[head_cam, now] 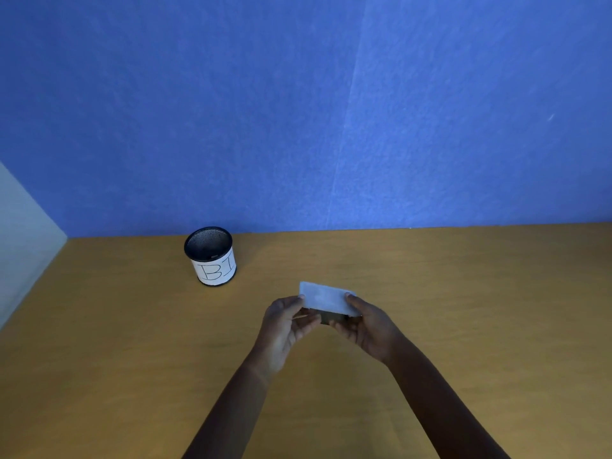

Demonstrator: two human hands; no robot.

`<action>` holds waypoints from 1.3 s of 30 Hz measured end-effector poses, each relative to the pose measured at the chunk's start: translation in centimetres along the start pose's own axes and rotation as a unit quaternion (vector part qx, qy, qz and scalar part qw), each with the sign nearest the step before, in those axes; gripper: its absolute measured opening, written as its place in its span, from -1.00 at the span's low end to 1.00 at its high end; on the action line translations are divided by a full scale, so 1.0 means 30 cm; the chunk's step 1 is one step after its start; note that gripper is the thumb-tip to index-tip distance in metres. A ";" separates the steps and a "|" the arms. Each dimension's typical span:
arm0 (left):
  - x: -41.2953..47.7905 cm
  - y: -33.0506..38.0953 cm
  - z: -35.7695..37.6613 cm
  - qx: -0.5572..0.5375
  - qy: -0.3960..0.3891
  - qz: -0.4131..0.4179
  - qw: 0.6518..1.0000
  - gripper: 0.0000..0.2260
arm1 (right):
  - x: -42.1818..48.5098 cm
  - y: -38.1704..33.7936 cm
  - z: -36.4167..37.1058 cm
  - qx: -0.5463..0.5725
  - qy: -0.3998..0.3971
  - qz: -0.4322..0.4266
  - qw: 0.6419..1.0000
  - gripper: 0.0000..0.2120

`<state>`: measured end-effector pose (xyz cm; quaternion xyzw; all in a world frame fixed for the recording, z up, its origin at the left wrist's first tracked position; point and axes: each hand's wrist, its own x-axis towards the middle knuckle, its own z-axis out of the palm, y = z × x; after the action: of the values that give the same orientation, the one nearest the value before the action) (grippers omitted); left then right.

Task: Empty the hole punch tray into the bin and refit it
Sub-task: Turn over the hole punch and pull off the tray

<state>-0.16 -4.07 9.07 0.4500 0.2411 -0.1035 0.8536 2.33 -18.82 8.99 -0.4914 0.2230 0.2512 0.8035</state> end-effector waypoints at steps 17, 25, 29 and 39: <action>0.037 0.044 0.031 -0.129 -0.089 -0.131 0.979 -0.49 | -0.122 0.066 0.101 -0.631 -0.073 -0.480 0.605 -0.59; 0.047 0.053 0.009 -0.159 -0.103 -0.082 0.978 -0.62 | -0.110 0.030 0.115 -0.451 -0.048 -0.488 0.746 -0.63; 0.052 0.055 -0.010 -0.124 -0.096 -0.082 0.984 -0.68 | -0.069 -0.026 0.138 -0.324 0.064 -0.376 0.866 -0.76; 0.033 0.063 -0.003 -0.063 -0.107 -0.078 0.989 -0.67 | -0.055 -0.067 0.176 -0.101 -0.002 -0.147 0.984 -0.76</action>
<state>1.41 -2.87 9.89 0.3616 0.1888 -0.2015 0.8905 2.88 -15.14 13.56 -0.5966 0.1203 0.1526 0.7787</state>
